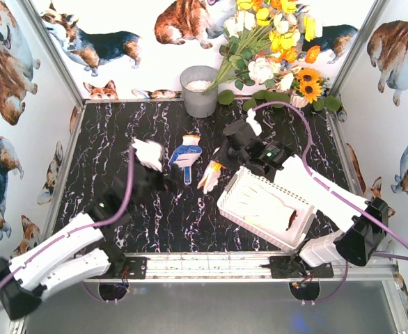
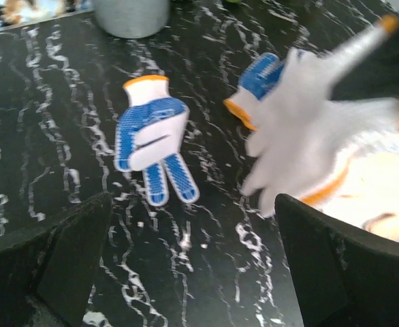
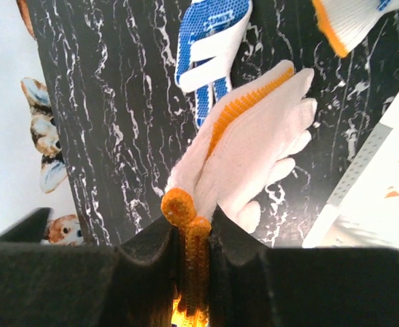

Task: Put the gloves into the storage basket
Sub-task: Pick up the glove from the center of the board, then place the glove in the bin.

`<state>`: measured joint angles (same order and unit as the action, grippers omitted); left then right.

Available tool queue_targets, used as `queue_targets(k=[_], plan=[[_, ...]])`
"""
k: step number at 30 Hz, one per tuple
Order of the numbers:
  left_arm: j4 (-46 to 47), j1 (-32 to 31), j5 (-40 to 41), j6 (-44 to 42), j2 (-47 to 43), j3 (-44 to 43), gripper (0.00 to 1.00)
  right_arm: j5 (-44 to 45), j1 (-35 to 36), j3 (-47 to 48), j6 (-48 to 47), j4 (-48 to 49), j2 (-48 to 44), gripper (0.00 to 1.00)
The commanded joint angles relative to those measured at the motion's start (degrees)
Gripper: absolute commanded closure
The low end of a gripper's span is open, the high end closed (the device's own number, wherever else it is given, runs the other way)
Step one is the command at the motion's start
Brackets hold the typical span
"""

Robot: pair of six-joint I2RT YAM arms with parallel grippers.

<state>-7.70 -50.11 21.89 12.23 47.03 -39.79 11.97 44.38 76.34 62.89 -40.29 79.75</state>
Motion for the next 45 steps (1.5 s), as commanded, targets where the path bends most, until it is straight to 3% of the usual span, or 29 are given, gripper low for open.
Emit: queue_targets(k=[1,5,8,19,34,45], plan=[[-7.28,14.39,-15.01,1.34,0.63,-6.32,0.00,-3.31,-3.16,-0.24,-6.83,5.38,-1.77,1.00],[-8.87,28.89,-25.42,0.14,4.70,-10.89,0.00,-9.36,-7.32,-0.77,-10.89,3.06,-1.44,1.00],[-9.75,33.11,-26.13,-2.18,6.57,-13.40,0.00,-13.27,-10.72,-3.74,-12.45,2.70,-2.65,1.00],[-7.24,34.02,-14.91,-8.76,4.89,-8.91,0.00,-16.62,-17.17,-17.53,-12.55,2.83,-11.87,1.00],[-6.63,34.02,-15.37,-9.48,3.64,-7.60,0.00,-15.20,-19.90,-31.40,-14.11,3.40,-23.80,1.00],[-6.62,34.02,-15.25,-9.77,2.48,-7.19,0.00,-13.16,-20.29,-33.56,-16.72,0.13,-28.32,1.00]])
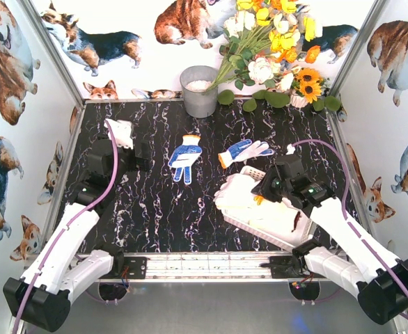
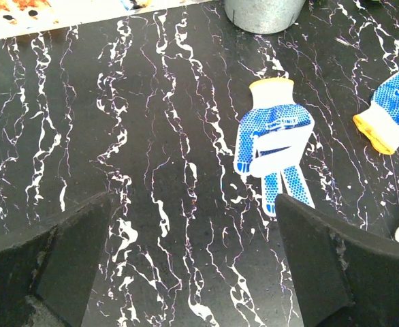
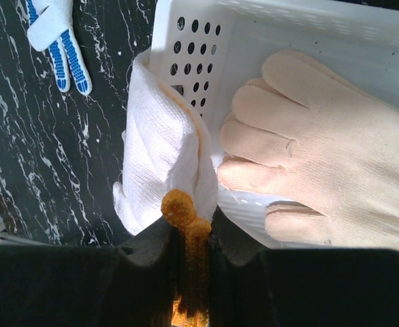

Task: Put the gloves into the storage basket
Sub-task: Place the glove in the bin.

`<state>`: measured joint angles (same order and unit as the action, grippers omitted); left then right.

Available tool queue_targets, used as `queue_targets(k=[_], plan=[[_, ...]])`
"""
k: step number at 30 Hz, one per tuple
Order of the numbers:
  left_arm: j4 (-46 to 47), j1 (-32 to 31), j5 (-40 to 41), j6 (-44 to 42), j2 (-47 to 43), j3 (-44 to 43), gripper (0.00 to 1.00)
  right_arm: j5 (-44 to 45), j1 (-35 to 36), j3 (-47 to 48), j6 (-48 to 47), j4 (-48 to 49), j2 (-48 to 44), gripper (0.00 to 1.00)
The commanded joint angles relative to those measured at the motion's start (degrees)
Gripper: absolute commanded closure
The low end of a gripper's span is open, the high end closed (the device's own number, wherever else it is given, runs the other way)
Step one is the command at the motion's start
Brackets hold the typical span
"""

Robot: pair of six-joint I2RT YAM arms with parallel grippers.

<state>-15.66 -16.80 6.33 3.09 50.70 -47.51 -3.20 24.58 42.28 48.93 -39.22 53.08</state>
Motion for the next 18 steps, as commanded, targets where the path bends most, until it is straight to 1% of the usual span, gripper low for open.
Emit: queue_targets(k=[1,8,18], plan=[[1.33,0.71,0.23,-0.63,-1.21,0.56,0.00,2.12,-0.56,0.59,-3.27,-1.54,-1.63,1.00],[1.33,0.71,0.43,-0.78,-1.52,0.57,0.00,3.13,-0.76,2.32,-6.60,-7.26,-0.17,1.00],[1.33,0.71,0.35,-0.86,-1.63,0.68,0.00,6.95,-0.76,4.02,-9.21,-11.38,1.23,1.00]])
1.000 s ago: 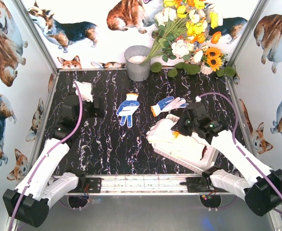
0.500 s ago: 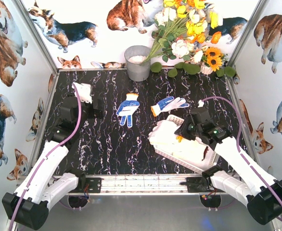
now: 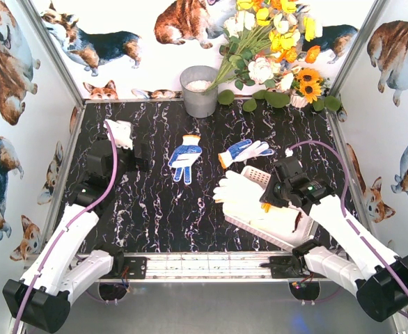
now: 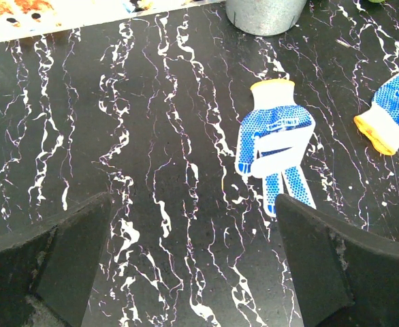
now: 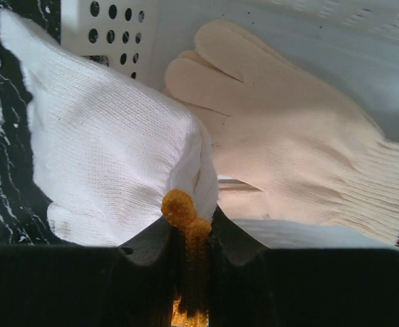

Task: Put the gloves into the storage basket
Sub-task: Place the glove in the bin.

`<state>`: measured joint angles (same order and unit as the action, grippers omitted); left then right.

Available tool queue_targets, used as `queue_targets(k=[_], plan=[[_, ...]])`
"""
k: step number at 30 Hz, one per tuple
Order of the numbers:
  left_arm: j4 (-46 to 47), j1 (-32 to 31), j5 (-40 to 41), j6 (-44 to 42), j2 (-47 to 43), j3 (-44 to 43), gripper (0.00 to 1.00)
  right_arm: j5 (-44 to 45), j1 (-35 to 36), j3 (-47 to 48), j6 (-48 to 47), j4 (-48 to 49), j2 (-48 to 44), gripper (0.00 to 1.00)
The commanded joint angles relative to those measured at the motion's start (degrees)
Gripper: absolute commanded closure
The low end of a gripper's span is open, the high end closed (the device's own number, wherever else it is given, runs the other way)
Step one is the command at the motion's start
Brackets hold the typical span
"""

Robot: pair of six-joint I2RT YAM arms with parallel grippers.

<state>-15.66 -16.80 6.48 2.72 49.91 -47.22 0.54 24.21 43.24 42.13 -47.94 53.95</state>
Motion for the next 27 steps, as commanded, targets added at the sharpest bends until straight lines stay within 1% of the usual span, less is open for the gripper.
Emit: queue_targets(k=[1,11,15,20,23,27], plan=[[1.33,0.71,0.20,-0.50,-0.85,0.44,0.00,3.59,-0.40,3.07,-2.54,-3.02,0.56,1.00],[1.33,0.72,0.09,-0.49,-0.95,0.46,0.00,8.35,-0.55,2.37,-2.64,-5.14,3.14,1.00],[1.33,0.71,0.31,-0.63,-1.13,0.51,0.00,9.69,-0.56,3.20,-2.75,-7.20,5.26,1.00],[1.36,0.71,0.30,-0.76,-1.30,0.53,0.00,11.15,-0.56,4.03,-3.08,-8.12,5.81,1.00],[1.42,0.71,0.36,-0.79,-1.44,0.55,0.00,11.30,-0.56,4.66,-3.05,-8.45,5.99,1.00],[1.42,0.71,0.47,-0.81,-1.48,0.64,0.00,9.31,-0.56,7.10,-3.01,-10.09,6.37,1.00]])
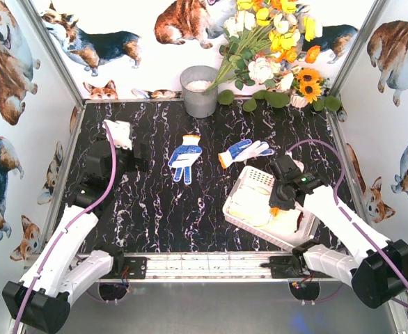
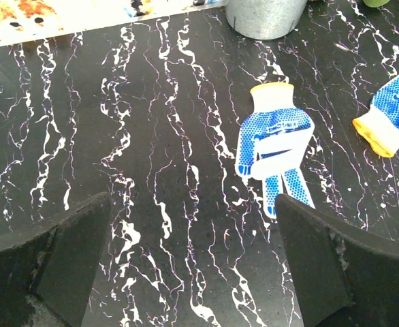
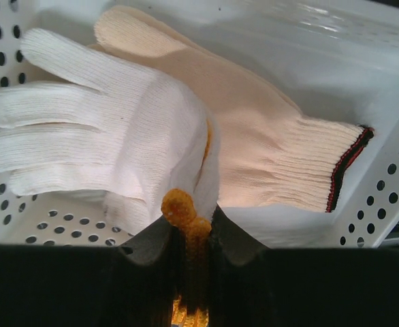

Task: Put the gloves into the storage basket
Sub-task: Place the glove in the bin.

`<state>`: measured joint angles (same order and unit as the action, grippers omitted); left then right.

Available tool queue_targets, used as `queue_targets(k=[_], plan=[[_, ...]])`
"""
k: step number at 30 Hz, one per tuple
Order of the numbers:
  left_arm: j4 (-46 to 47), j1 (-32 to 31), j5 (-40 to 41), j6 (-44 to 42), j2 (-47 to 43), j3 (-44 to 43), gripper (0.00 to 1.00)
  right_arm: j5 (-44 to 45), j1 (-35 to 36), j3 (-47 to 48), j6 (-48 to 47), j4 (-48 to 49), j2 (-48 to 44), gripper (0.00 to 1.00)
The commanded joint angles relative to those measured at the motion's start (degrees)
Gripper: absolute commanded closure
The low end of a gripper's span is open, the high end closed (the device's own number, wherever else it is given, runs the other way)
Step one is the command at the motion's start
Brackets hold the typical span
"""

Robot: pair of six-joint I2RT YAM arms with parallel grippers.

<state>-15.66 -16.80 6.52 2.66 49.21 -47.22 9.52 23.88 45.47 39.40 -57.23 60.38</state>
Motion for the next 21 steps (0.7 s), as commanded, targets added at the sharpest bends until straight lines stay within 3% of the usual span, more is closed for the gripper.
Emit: queue_targets(k=[1,21], plan=[[1.42,0.71,0.39,-0.76,-0.78,0.62,0.00,-0.41,-0.24,5.72,-0.22,-1.23,-0.05,1.00],[1.42,0.71,0.33,-0.92,-0.87,0.71,0.00,-0.75,-1.59,17.59,-5.52,-12.29,2.87,1.00]])
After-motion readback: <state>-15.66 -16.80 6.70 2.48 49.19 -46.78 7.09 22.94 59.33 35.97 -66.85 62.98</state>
